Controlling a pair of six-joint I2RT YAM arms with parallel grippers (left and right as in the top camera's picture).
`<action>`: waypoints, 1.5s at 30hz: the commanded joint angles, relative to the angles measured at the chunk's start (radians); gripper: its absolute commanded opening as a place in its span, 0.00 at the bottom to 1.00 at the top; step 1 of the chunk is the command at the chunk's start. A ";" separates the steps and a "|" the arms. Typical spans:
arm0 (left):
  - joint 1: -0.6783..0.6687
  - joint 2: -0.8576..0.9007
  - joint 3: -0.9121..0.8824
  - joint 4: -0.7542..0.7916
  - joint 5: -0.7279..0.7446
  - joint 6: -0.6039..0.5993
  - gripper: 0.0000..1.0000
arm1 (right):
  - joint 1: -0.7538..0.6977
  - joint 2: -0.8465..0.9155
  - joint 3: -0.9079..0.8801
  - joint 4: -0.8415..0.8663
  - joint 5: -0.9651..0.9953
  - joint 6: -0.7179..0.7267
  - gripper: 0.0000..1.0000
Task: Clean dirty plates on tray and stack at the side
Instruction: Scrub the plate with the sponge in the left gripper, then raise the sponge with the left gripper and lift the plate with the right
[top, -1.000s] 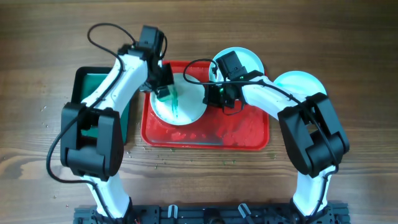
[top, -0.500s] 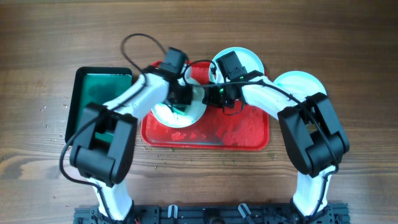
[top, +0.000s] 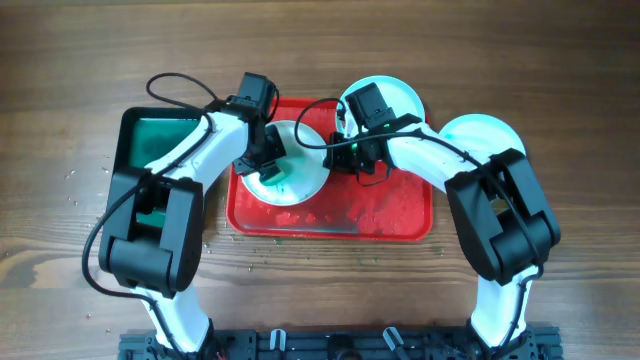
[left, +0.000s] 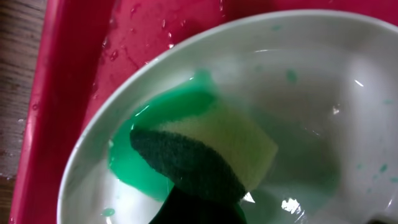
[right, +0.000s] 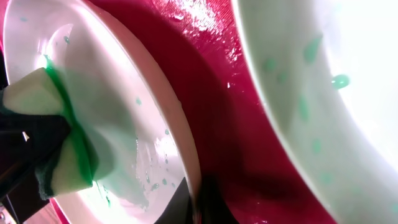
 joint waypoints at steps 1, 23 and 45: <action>-0.026 0.029 -0.036 -0.043 0.303 0.281 0.04 | -0.001 0.028 0.009 -0.001 -0.020 -0.006 0.04; -0.027 0.029 -0.036 0.044 -0.106 0.203 0.04 | -0.001 0.028 0.009 0.001 -0.019 -0.008 0.04; 0.024 0.007 0.066 0.059 -0.443 0.123 0.04 | -0.001 0.027 0.009 -0.002 -0.001 0.009 0.04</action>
